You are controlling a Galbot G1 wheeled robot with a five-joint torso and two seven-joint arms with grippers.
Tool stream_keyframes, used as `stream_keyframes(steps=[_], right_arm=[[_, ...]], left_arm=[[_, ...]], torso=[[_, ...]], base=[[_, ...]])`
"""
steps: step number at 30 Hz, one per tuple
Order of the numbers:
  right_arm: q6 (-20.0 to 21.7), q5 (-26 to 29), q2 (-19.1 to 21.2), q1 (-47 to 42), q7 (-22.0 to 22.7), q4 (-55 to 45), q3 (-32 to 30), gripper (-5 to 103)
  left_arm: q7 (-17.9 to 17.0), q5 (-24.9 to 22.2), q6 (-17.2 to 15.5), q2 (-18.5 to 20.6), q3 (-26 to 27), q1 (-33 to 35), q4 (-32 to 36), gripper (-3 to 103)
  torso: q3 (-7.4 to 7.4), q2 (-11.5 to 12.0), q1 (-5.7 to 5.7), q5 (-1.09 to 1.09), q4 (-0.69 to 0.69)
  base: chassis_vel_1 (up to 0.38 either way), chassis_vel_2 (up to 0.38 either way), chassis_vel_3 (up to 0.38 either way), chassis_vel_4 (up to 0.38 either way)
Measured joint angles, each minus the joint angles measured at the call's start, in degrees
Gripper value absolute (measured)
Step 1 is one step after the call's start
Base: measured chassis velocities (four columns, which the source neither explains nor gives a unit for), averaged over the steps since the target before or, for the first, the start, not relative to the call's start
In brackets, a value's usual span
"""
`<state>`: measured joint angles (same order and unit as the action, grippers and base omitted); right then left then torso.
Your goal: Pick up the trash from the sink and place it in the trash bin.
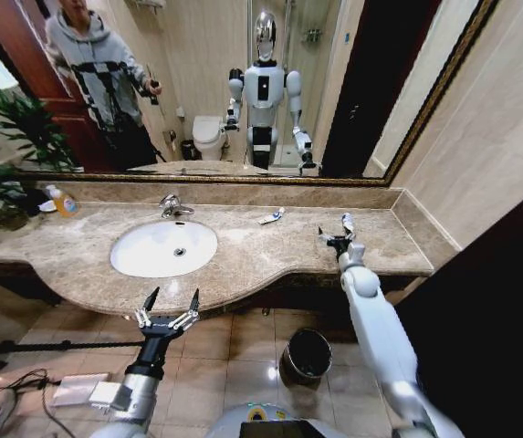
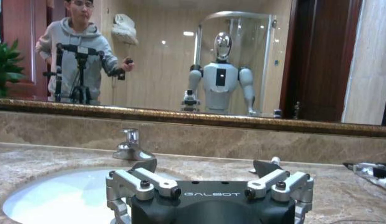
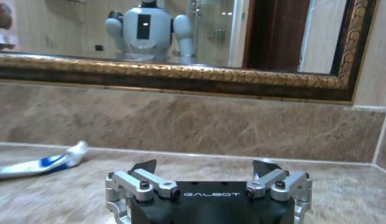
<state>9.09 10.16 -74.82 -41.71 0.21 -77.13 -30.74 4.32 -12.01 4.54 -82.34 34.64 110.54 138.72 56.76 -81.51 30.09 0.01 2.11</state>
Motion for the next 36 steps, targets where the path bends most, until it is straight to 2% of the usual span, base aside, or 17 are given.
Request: stream_keyframes(steps=[13, 25, 26, 28, 29, 32, 36], right_arm=[[-3.3, -3.6, -0.7, 10.0, 0.0, 15.7, -0.4, 100], [-4.7, -3.3, 0.6, 11.0, 0.0, 19.8, -1.9, 100], [-4.9, -3.3, 0.8, 11.0, 0.0, 20.2, -2.1, 103], [-5.2, -3.3, 1.0, 11.0, 0.1, 20.7, -2.5, 96], [-5.2, -3.3, 1.0, 11.0, 0.1, 20.7, -2.5, 96], [-5.5, -3.1, 1.1, 10.9, 0.5, 21.5, -2.8, 84], [-5.6, -2.6, 1.1, 10.7, 0.7, 21.5, -2.9, 77]], left_arm=[[0.0, 0.0, 0.0, 0.0, 0.0, 0.0, 0.0, 100], [0.0, 0.0, 0.0, 0.0, 0.0, 0.0, 0.0, 100], [0.0, 0.0, 0.0, 0.0, 0.0, 0.0, 0.0, 100], [0.0, 0.0, 0.0, 0.0, 0.0, 0.0, 0.0, 100], [0.0, 0.0, 0.0, 0.0, 0.0, 0.0, 0.0, 100], [0.0, 0.0, 0.0, 0.0, 0.0, 0.0, 0.0, 100], [0.0, 0.0, 0.0, 0.0, 0.0, 0.0, 0.0, 100]], torso=[[0.00, 0.0, 0.00, 0.00, 0.00], [-0.01, 0.0, -0.01, 0.00, 0.00], [0.00, 0.0, -0.01, 0.00, 0.00], [-0.01, 0.0, -0.01, -0.01, 0.00], [-0.01, 0.0, -0.01, -0.01, 0.00], [-0.01, 0.0, -0.01, 0.00, 0.00], [-0.01, 0.0, -0.01, -0.01, 0.00]], base=[[0.000, 0.000, 0.000, 0.000], [0.000, 0.000, 0.000, 0.000], [0.000, 0.000, 0.000, 0.000], [0.000, 0.000, 0.000, 0.000], [0.000, 0.000, 0.000, 0.000], [0.000, 0.000, 0.000, 0.000], [0.000, 0.000, 0.000, 0.000]])
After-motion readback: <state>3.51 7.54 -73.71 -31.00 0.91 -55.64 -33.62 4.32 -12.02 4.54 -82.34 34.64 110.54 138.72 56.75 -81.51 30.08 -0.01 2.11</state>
